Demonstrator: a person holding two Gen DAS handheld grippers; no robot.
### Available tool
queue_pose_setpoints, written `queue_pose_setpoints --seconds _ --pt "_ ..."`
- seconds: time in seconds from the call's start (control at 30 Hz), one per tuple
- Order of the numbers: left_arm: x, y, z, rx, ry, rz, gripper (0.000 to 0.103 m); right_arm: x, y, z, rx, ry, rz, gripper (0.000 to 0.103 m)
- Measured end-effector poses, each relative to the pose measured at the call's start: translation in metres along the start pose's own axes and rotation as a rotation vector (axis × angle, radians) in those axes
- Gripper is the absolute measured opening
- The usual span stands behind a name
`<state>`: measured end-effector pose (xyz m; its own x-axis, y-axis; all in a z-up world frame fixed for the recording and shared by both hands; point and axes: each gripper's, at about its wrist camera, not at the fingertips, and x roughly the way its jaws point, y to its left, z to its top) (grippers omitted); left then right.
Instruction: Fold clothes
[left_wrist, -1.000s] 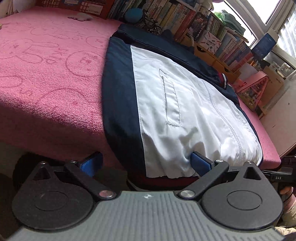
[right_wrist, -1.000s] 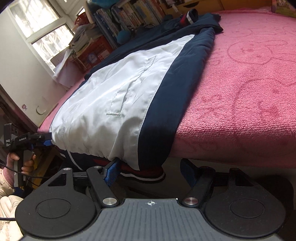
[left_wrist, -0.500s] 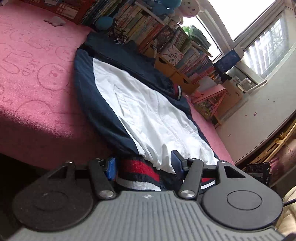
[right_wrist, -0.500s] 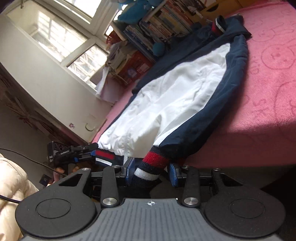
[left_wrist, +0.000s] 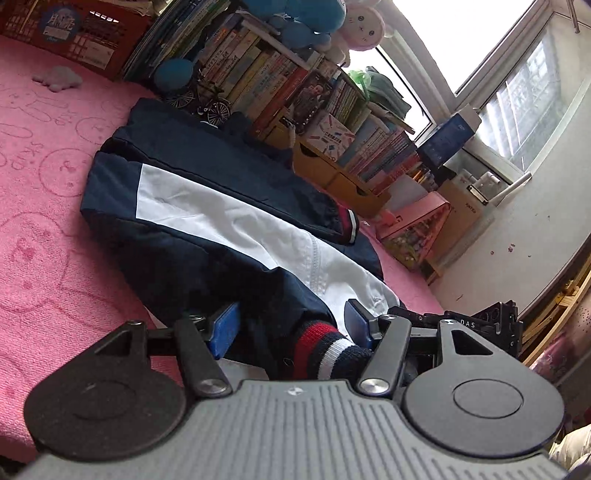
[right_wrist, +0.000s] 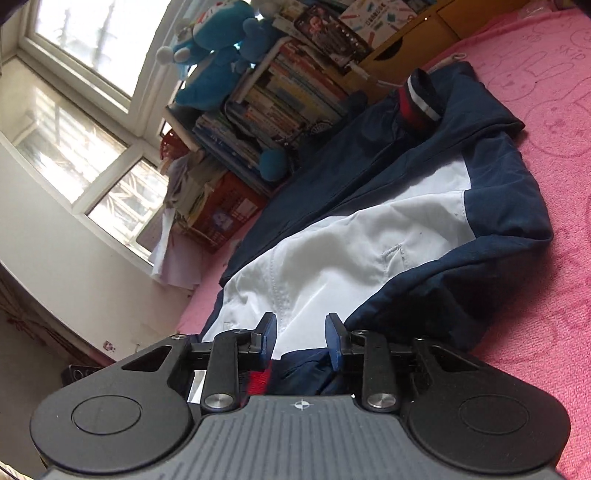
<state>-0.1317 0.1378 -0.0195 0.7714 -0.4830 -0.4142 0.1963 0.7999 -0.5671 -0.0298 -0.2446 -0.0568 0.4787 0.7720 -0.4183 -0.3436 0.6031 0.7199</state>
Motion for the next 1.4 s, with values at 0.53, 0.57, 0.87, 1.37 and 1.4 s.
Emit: queue_pose_setpoints --seconds 0.53,0.57,0.87,1.37,1.4 --pt "0.034 -0.032 -0.021 0.428 0.113 0.362 0.087 -0.006 0.074 -0.037 -0.597 -0.129 -0.345 0.062" --pt "0.035 -0.032 -0.022 0.433 0.112 0.368 0.088 -0.013 0.076 -0.037 -0.621 -0.138 -0.368 0.068" --pt "0.039 -0.035 -0.022 0.429 0.105 0.382 0.09 -0.073 0.064 -0.058 -0.699 -0.015 -0.552 0.072" --pt "0.041 -0.039 -0.018 0.394 0.123 0.414 0.09 0.034 0.125 -0.072 -1.506 0.345 -0.126 0.103" --pt "0.039 -0.039 -0.017 0.39 0.124 0.411 0.09 0.041 0.123 -0.064 -1.431 0.38 -0.106 0.103"
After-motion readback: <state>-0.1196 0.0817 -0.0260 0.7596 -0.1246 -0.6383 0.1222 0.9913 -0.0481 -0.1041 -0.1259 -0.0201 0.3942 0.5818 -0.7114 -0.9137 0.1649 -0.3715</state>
